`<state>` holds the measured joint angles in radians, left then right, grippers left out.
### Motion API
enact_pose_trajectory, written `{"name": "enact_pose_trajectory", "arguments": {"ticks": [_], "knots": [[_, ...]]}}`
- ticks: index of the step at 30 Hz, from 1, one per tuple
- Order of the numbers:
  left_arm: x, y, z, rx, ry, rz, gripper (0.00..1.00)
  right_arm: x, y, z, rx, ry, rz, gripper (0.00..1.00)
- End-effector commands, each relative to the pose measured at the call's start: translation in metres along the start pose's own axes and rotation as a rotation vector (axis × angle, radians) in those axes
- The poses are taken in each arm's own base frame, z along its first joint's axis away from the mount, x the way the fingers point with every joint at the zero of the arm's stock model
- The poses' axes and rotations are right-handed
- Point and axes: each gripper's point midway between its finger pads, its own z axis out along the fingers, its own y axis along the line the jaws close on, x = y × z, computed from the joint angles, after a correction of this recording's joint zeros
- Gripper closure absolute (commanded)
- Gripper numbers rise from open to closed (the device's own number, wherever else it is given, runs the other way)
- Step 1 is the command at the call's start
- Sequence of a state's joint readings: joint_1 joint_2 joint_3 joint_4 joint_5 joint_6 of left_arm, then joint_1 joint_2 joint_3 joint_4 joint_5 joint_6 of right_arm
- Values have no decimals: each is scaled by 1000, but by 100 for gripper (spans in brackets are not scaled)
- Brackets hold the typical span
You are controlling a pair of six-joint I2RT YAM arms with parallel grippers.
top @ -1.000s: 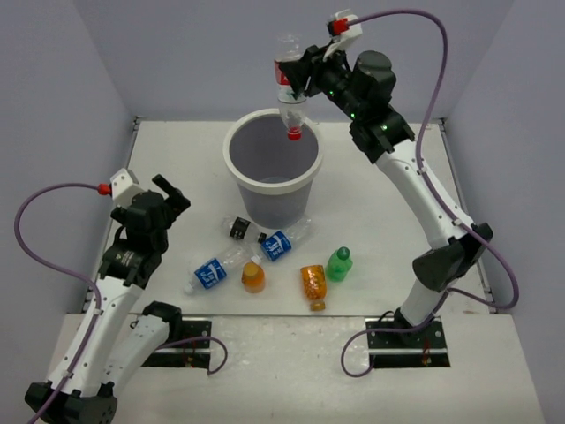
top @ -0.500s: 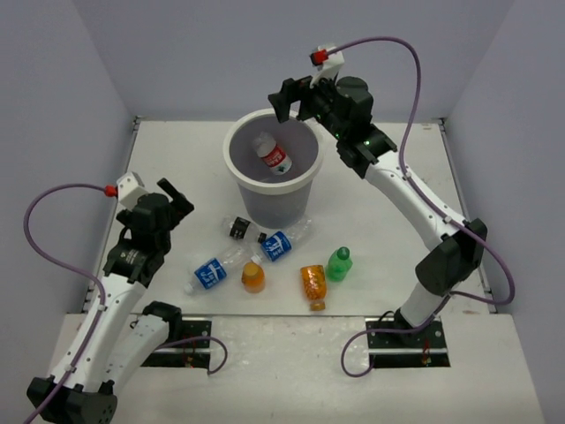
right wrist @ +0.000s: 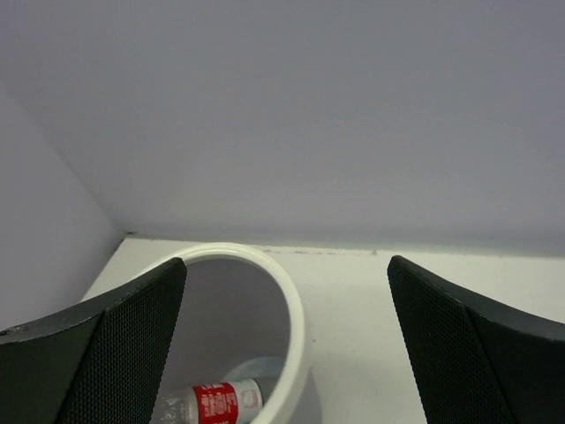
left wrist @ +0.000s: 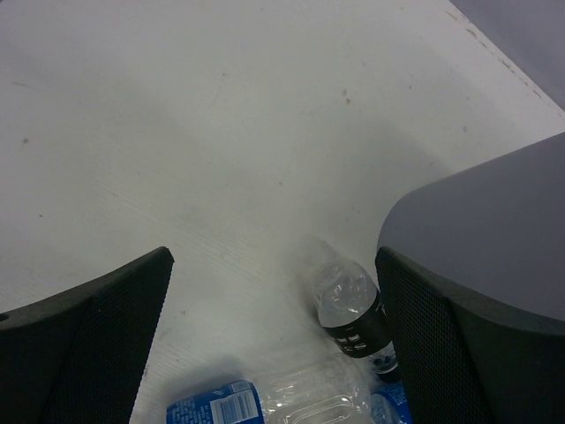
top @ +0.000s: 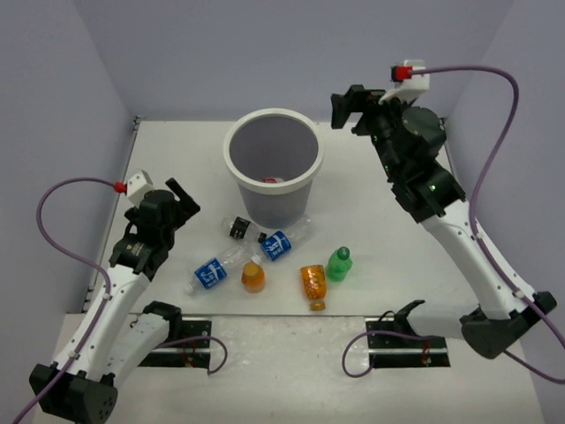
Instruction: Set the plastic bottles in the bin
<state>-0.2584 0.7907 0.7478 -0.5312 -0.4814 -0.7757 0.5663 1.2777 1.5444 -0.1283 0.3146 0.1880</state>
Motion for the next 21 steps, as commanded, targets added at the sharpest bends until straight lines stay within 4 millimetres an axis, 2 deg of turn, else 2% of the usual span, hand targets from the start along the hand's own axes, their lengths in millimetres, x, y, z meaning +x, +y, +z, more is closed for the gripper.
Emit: {"name": "enact_pose_trajectory", "arguments": {"ticks": [1, 2, 5, 7, 9, 12, 14, 16, 18, 21], "knots": [[15, -14, 4, 71, 58, -10, 0, 33, -70, -38, 313, 52, 89, 1], [23, -16, 4, 89, 92, -5, 0, 45, -82, -57, 336, 67, 129, 1], [40, -25, -1, 172, 171, 66, 0, 68, -95, -83, 329, 99, 186, 1], [56, -35, -13, 279, 259, 144, 0, 90, -100, -94, 317, 144, 220, 1], [70, -30, -23, 305, 327, 194, 0, 97, -103, -102, 303, 165, 209, 1], [92, -19, -41, 340, 425, 224, 0, 108, -99, -101, 240, 219, 126, 1], [100, -30, -56, 446, 465, 198, 0, 115, -92, -99, 190, 262, 97, 1], [99, -43, -69, 537, 483, 194, 0, 123, -88, -95, 165, 296, 87, 1], [96, -53, -82, 609, 504, 205, 0, 128, -88, -92, 167, 316, 78, 1], [107, -63, -109, 756, 619, 257, 0, 135, -92, -89, 186, 337, 66, 1]]}}
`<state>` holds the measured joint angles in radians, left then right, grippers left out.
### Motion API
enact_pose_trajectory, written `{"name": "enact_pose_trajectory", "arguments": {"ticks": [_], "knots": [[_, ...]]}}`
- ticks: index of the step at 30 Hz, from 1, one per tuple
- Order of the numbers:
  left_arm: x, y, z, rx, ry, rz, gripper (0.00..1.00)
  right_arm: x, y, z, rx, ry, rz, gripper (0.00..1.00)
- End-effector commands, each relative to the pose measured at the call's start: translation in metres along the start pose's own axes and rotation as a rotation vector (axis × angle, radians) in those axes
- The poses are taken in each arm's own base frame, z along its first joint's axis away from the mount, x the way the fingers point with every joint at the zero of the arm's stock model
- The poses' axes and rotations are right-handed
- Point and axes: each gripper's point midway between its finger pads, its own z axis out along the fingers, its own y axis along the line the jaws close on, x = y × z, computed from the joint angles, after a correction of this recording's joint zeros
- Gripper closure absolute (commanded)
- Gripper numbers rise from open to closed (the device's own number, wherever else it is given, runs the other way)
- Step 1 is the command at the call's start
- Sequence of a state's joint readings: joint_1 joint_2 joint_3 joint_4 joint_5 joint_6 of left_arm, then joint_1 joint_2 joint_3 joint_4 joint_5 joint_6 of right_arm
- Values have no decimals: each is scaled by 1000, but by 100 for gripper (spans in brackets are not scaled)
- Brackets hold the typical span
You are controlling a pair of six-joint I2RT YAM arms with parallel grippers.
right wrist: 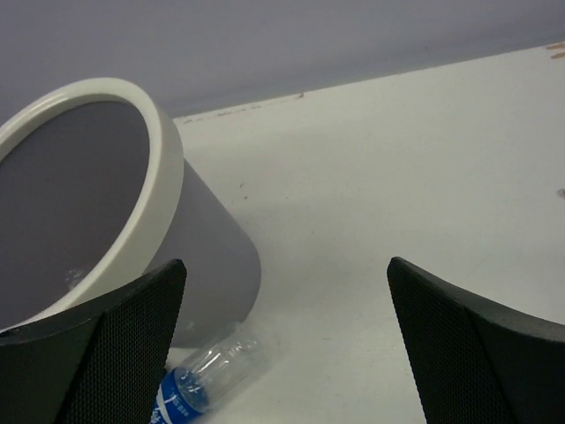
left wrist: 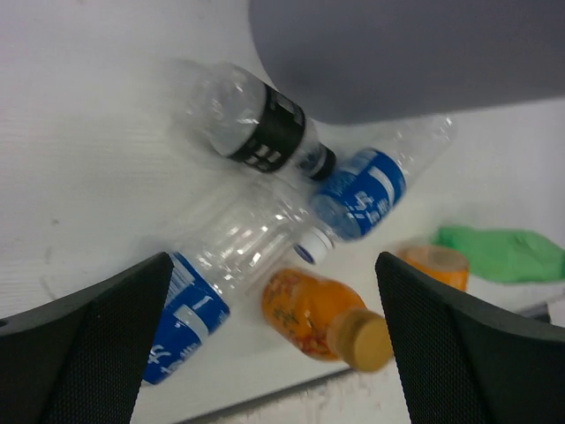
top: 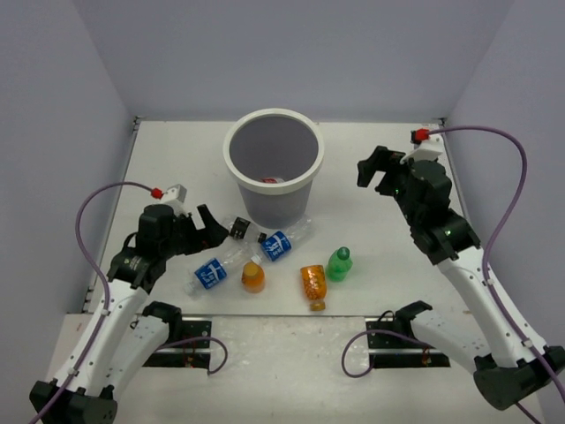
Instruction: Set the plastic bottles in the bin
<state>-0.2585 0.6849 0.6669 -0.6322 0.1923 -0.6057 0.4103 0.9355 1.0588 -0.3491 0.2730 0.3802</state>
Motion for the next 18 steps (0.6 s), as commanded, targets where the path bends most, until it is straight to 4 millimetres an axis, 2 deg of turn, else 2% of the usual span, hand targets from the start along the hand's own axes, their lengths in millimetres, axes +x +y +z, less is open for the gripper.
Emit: {"name": "enact_pose_trajectory", "arguments": {"ticks": [1, 5, 10, 13, 15, 16, 18], "knots": [[27, -38, -18, 229, 185, 112, 0, 3, 2, 4, -10, 31, -37, 1], [46, -20, -13, 162, 286, 138, 0, 3, -7, 8, 43, 31, -45, 1], [55, -28, -11, 167, 316, 156, 0, 0, -31, 9, 177, 3, -24, 1], [74, -47, -7, 170, 372, 197, 0, 2, -47, 10, 263, 5, -16, 1], [77, -58, -5, 145, 375, 252, 0, 3, -50, 10, 278, 8, -11, 1], [78, -73, -10, 168, 372, 281, 0, 4, -52, 10, 283, 8, -12, 1], [73, -75, -11, 118, 339, 301, 0, 2, -55, 10, 306, -1, -9, 1]]}}
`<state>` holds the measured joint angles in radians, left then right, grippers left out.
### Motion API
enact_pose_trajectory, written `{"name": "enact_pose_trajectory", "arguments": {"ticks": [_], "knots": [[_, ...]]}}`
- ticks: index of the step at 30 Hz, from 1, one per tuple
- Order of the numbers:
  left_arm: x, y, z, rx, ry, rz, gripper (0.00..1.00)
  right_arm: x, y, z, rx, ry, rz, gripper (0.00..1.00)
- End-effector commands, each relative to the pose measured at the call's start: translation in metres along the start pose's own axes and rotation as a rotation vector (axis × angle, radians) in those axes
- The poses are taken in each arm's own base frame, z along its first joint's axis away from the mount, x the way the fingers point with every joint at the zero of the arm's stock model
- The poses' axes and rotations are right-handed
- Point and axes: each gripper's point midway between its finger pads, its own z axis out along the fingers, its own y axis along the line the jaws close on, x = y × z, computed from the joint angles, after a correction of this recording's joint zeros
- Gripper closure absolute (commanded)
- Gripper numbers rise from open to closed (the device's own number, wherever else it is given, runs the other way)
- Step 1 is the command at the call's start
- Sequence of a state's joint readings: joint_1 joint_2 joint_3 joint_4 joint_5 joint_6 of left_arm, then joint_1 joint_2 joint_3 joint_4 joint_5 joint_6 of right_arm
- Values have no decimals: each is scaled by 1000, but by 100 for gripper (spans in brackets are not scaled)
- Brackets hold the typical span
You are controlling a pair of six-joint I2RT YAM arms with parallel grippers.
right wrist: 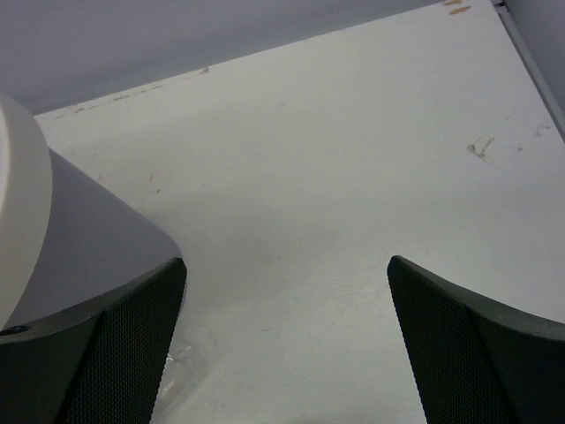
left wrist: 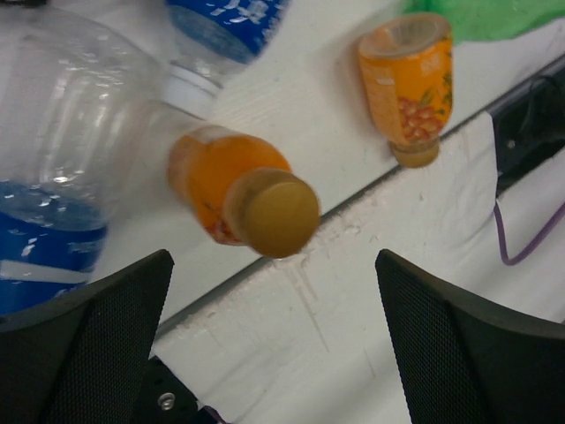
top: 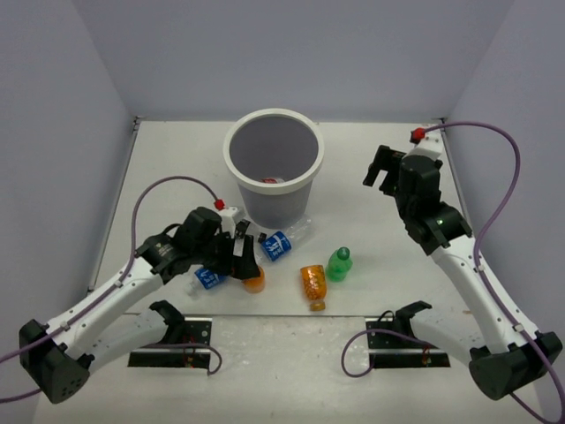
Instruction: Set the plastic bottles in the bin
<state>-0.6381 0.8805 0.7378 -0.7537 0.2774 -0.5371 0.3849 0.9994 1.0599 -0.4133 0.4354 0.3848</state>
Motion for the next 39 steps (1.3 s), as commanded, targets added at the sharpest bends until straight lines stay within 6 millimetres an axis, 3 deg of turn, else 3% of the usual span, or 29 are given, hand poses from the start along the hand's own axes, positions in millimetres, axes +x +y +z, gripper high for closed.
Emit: {"name": "enact_pose_trajectory", "arguments": {"ticks": [1, 6, 17, 21, 26, 31, 39], "knots": [[-26, -24, -13, -77, -98, 45, 0, -16, -19, -2, 115, -52, 30, 1], [-4, -11, 5, -215, 58, 82, 0, -15, -25, -2, 147, -54, 27, 1], [-2, -10, 22, -325, 72, 169, 2, -7, -33, 0, 185, -51, 27, 1], [1, -5, 27, -367, 86, 180, 19, -7, -35, 0, 197, -50, 24, 1], [2, -2, 31, -400, 99, 192, 28, -6, -35, -1, 193, -48, 24, 1], [-1, -1, 33, -421, 89, 202, 45, -5, -35, -1, 192, -47, 25, 1], [2, -3, 36, -418, 104, 210, 62, -6, -39, 0, 214, -51, 14, 1]]}}
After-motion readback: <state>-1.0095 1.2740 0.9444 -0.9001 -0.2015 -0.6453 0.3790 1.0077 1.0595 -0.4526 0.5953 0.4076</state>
